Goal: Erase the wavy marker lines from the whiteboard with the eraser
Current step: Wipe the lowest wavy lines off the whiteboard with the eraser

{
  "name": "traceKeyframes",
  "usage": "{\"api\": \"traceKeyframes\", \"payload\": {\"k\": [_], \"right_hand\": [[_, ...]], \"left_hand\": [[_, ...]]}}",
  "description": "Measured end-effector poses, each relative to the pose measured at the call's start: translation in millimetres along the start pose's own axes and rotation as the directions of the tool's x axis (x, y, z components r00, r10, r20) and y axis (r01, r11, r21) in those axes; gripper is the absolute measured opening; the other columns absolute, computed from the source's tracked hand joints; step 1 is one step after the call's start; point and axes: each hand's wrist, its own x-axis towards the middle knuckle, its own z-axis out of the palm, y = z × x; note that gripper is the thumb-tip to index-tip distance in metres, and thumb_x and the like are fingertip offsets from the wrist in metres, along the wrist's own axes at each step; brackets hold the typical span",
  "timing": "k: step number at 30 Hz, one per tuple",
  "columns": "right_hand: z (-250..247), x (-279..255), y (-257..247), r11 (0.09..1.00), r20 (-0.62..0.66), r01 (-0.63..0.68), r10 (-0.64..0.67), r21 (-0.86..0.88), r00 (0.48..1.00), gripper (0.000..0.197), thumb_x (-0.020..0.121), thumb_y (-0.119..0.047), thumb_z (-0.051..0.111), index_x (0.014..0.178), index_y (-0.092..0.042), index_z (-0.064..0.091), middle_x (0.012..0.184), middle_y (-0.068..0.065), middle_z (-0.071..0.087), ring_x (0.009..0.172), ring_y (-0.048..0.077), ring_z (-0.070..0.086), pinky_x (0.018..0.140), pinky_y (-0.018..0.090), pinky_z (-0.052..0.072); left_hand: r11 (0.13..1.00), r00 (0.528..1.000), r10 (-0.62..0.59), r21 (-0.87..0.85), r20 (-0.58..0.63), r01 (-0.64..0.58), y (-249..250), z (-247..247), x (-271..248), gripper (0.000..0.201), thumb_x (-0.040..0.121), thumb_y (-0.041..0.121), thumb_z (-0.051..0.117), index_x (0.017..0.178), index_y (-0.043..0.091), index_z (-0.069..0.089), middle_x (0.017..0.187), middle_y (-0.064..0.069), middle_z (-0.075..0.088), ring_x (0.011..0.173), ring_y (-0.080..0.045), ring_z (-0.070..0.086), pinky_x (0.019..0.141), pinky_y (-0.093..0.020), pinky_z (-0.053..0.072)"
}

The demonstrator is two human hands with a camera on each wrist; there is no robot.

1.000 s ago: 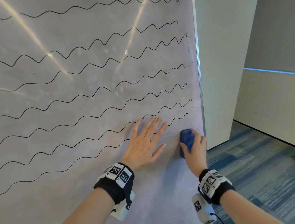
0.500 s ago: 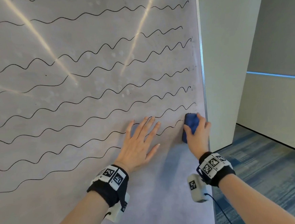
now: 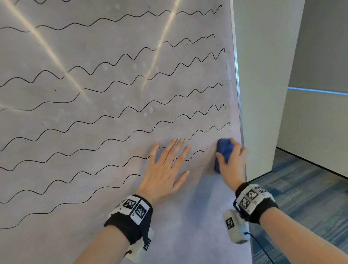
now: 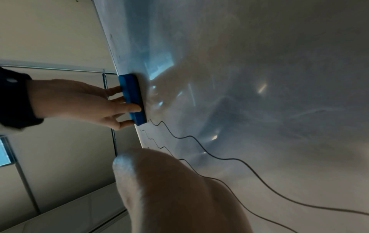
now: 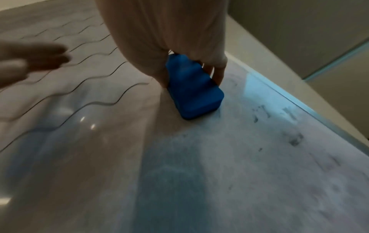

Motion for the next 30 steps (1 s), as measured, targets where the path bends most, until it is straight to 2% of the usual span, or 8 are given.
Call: {"api": "traceKeyframes", "payload": {"k": [3,5,11,14,18,20,26,30], "right_hand": [[7,-24,1,0.985,0.100,0.166,-0.160,-0.054,0.982,0.065,0.087,-0.015,0.065,0.142,-0.010,0.031,0.125,0.017,0.037,0.112,0.032,0.041,0.097,0.039,0.038],[1,-21,10,0.981,0.149,0.195,-0.190,-0.021,0.970,0.066,0.085,-0.011,0.066,0.142,-0.012,0.032,0.126,0.014,0.036,0.115,0.030,0.040,0.098,0.033,0.034],[-7,18,19,0.991,-0.005,-0.127,0.128,0.051,0.992,0.063,0.086,-0.011,0.065,0.140,-0.008,0.032,0.125,0.023,0.036,0.111,0.043,0.044,0.100,0.047,0.035],[8,-2,-3,0.999,-0.027,0.030,-0.031,-0.026,0.999,0.064,0.085,-0.013,0.065,0.140,-0.006,0.033,0.122,0.023,0.040,0.109,0.040,0.043,0.098,0.045,0.036],[19,-40,-12,0.971,0.119,0.225,-0.214,-0.086,0.969,0.064,0.086,-0.013,0.065,0.141,-0.009,0.032,0.124,0.016,0.039,0.112,0.030,0.039,0.096,0.034,0.034],[11,-35,-4,0.965,0.158,0.257,-0.245,-0.056,0.956,0.065,0.084,-0.010,0.067,0.140,-0.010,0.035,0.123,0.015,0.039,0.112,0.030,0.040,0.098,0.039,0.037],[3,5,-4,0.997,-0.030,-0.063,0.064,0.036,0.997,0.063,0.085,-0.012,0.066,0.138,-0.007,0.034,0.125,0.022,0.038,0.112,0.041,0.044,0.099,0.043,0.035],[25,-28,-33,0.992,0.006,0.104,-0.103,-0.075,0.995,0.065,0.086,-0.019,0.064,0.140,-0.010,0.031,0.123,0.019,0.040,0.108,0.036,0.045,0.096,0.045,0.038]], "left_hand": [[1.000,1.000,0.006,-0.002,0.003,-0.006,2,3,5,0.062,0.097,0.047,0.036,0.150,0.013,0.035,0.154,-0.010,0.036,0.144,-0.024,0.031,0.112,-0.055,0.023],[1.000,1.000,0.006,0.004,0.001,-0.006,3,2,8,0.062,0.098,0.047,0.036,0.150,0.013,0.034,0.154,-0.010,0.036,0.144,-0.024,0.031,0.113,-0.055,0.022],[1.000,1.000,-0.003,0.016,-0.001,0.003,-7,-1,-3,0.062,0.098,0.047,0.035,0.150,0.013,0.036,0.155,-0.009,0.034,0.145,-0.023,0.027,0.114,-0.053,0.019],[1.000,1.000,-0.002,0.014,-0.009,0.002,-8,0,-6,0.062,0.098,0.047,0.036,0.149,0.012,0.037,0.155,-0.009,0.035,0.144,-0.023,0.028,0.114,-0.053,0.019],[1.000,1.000,0.005,-0.003,0.003,-0.005,-3,0,-1,0.062,0.097,0.047,0.037,0.149,0.013,0.037,0.155,-0.009,0.034,0.145,-0.023,0.027,0.113,-0.054,0.021],[1.000,1.000,0.006,-0.008,0.008,-0.006,-2,-2,1,0.062,0.097,0.047,0.036,0.150,0.013,0.036,0.155,-0.009,0.034,0.145,-0.023,0.027,0.113,-0.054,0.022],[1.000,1.000,-0.003,-0.006,0.008,0.003,-14,-8,-11,0.062,0.098,0.046,0.034,0.151,0.013,0.034,0.156,-0.008,0.033,0.145,-0.024,0.028,0.115,-0.053,0.018],[1.000,1.000,-0.006,-0.014,0.007,0.006,-15,-10,-15,0.062,0.098,0.046,0.034,0.150,0.013,0.035,0.156,-0.008,0.033,0.145,-0.024,0.029,0.115,-0.053,0.016]]}}
